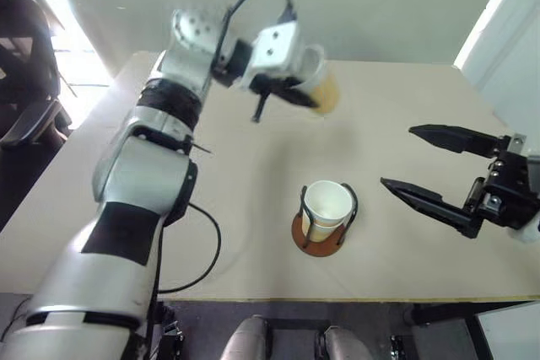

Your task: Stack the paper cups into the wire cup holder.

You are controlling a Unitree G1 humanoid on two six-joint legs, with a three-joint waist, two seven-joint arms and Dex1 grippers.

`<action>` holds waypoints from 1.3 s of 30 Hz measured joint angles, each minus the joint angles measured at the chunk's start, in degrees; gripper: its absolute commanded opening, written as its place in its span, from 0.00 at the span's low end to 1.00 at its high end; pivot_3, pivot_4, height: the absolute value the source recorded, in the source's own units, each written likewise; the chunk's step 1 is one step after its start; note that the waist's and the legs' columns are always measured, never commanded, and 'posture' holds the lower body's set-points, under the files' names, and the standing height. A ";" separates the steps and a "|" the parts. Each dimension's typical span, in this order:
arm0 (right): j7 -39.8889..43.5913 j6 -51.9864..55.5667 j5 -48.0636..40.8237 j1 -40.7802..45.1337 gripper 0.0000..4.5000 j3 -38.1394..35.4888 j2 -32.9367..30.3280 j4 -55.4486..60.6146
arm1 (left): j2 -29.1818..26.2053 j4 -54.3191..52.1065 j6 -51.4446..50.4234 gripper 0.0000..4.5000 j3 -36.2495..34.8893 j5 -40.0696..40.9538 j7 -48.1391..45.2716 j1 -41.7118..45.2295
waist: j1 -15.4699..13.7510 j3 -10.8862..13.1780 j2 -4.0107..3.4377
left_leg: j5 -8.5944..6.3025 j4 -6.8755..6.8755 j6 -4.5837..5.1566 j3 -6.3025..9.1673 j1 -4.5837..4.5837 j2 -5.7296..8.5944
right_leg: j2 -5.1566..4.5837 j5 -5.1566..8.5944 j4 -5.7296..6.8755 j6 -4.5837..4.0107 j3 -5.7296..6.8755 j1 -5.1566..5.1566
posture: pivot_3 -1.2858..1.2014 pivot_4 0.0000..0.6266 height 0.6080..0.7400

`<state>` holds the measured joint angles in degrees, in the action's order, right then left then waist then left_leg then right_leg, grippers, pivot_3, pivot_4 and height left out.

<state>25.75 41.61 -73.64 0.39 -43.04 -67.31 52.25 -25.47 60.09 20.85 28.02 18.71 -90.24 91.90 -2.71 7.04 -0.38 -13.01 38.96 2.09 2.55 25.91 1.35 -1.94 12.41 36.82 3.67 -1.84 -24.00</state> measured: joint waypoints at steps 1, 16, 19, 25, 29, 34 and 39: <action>0.04 0.06 0.09 -0.13 0.83 -0.37 0.01 0.02 | -1.28 -4.05 -1.57 0.01 3.59 5.45 0.00 0.04 | 0.22 -0.03 -0.07 | -0.05 0.04 -0.08 -0.05 -0.04 -0.03 | -0.06 0.01 0.02 0.03 -0.07 0.01 | 0.52 0.24 1.00; -2.35 1.24 -1.68 -3.88 0.83 -5.91 0.37 3.33 | -17.26 -31.08 -1.73 0.01 42.45 39.91 -0.20 6.12 | 0.25 -0.04 -0.40 | -0.68 0.18 0.26 -0.12 -0.03 0.22 | -0.40 0.01 -0.02 0.28 0.13 0.19 | 0.52 0.24 1.00; -3.18 1.36 -2.45 -4.36 0.83 -6.83 0.37 3.79 | -17.51 -32.19 1.69 0.01 48.87 40.07 -0.19 7.64 | 0.31 -0.03 -0.41 | -0.64 0.19 0.26 -0.10 0.00 0.31 | -0.44 -0.03 -0.03 0.32 0.13 0.19 | 0.52 0.24 1.00; -4.74 1.52 -4.03 -5.64 0.83 -9.74 0.31 4.59 | -14.07 -28.80 10.10 0.01 58.01 38.80 -0.19 9.44 | 0.23 0.00 -0.42 | -0.53 0.22 0.28 -0.04 0.06 0.43 | -0.53 -0.06 -0.03 0.38 0.12 0.22 | 0.52 0.24 1.00; -6.09 1.52 -5.23 -6.37 0.83 -10.66 -0.06 5.19 | -11.28 -23.90 14.18 0.01 60.55 37.29 -0.20 9.51 | 0.30 0.01 -0.41 | -0.52 0.22 0.26 -0.02 0.08 0.46 | -0.57 -0.09 -0.03 0.41 0.11 0.21 | 0.52 0.24 1.00; -8.42 1.52 -7.73 -7.93 0.83 -12.36 -0.38 6.73 | -8.78 -18.99 16.89 0.01 61.96 36.30 -0.20 9.83 | 0.28 0.01 -0.41 | -0.55 0.19 0.25 -0.01 0.11 0.47 | -0.57 -0.08 -0.05 0.44 0.12 0.20 | 0.52 0.24 1.00; -10.35 1.52 -9.43 -8.84 0.83 -13.34 -0.99 6.94 | -8.03 -17.63 17.91 0.01 62.83 36.08 -0.20 10.03 | 0.26 0.01 -0.41 | -0.60 0.16 0.20 -0.02 0.13 0.48 | -0.57 -0.07 -0.08 0.47 0.12 0.20 | 0.52 0.24 1.00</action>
<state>15.40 43.13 -83.07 -8.45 -56.38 -68.29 59.19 -33.51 42.46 38.76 90.85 54.78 -90.44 101.92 -2.46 7.06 -0.79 -13.61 39.12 2.30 2.54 26.04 1.83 -2.51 12.34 36.74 4.15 -1.72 -23.80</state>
